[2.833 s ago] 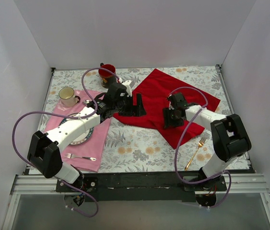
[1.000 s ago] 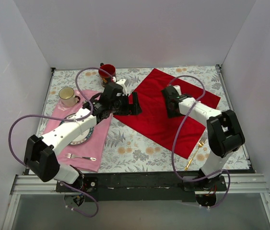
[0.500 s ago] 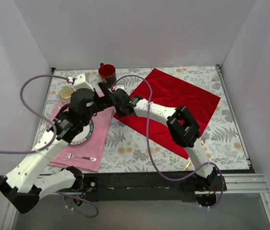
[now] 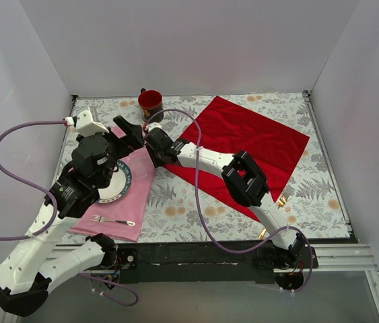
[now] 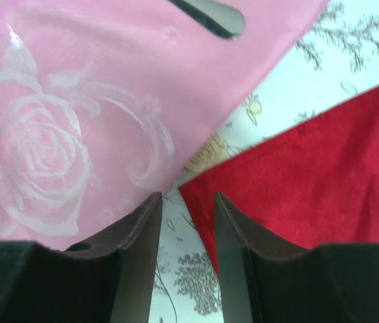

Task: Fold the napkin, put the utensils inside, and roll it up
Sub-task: Fold the napkin

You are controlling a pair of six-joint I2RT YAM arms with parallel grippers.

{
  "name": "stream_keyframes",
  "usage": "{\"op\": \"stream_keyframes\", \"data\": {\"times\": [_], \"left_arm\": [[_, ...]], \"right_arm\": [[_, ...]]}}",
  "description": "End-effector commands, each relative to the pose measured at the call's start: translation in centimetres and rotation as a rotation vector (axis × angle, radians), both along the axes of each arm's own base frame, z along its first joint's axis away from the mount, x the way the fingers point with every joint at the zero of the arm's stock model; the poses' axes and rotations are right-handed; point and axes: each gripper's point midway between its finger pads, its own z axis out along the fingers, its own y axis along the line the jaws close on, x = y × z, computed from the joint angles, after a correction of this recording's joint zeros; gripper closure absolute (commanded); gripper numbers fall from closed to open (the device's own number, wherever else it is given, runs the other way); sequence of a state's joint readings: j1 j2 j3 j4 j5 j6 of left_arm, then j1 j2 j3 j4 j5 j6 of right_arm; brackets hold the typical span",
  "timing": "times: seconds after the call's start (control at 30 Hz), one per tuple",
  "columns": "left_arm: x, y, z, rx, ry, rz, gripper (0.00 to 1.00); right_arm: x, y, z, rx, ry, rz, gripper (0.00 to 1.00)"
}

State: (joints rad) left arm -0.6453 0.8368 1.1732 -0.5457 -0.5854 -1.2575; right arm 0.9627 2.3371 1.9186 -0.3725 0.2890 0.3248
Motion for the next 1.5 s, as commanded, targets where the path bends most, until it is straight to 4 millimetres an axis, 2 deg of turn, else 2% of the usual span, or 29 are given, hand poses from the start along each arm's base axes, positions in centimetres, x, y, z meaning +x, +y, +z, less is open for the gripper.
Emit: {"op": "stream_keyframes", "data": {"times": [0.0,0.23,0.3,0.33,0.67,0.87,1.33,1.47], "left_arm": [[0.1,-0.2,-0.7,0.028,0.010,-0.012,0.04],[0.1,-0.3,-0.9,0.029,0.016,-0.018,0.04],[0.1,-0.4,-1.0,0.031,0.018,-0.019,0.04],[0.1,-0.4,-1.1,0.032,0.021,-0.021,0.04],[0.2,-0.9,-1.2,0.025,0.027,-0.039,0.04],[0.2,-1.3,-1.5,0.019,0.034,-0.053,0.04],[0.1,-1.1,-1.6,0.021,0.035,-0.054,0.04],[0.0,-1.0,-1.6,0.021,0.034,-0.049,0.04]], "right_arm": [[1.5,2.1,1.2,0.033,-0.077,0.025,0.55],[1.6,1.1,-0.6,-0.027,-0.071,0.014,0.56],[1.7,1.1,-0.1,-0.018,-0.086,0.016,0.57],[1.4,0.8,-0.6,-0.026,-0.080,0.023,0.57],[1.9,0.0,3.0,-0.003,-0.126,0.017,0.56],[2.1,-0.6,3.9,-0.005,-0.157,0.014,0.56],[1.4,0.6,-0.2,-0.008,-0.069,0.056,0.59],[0.9,0.3,-2.0,-0.027,-0.033,0.053,0.59]]}}
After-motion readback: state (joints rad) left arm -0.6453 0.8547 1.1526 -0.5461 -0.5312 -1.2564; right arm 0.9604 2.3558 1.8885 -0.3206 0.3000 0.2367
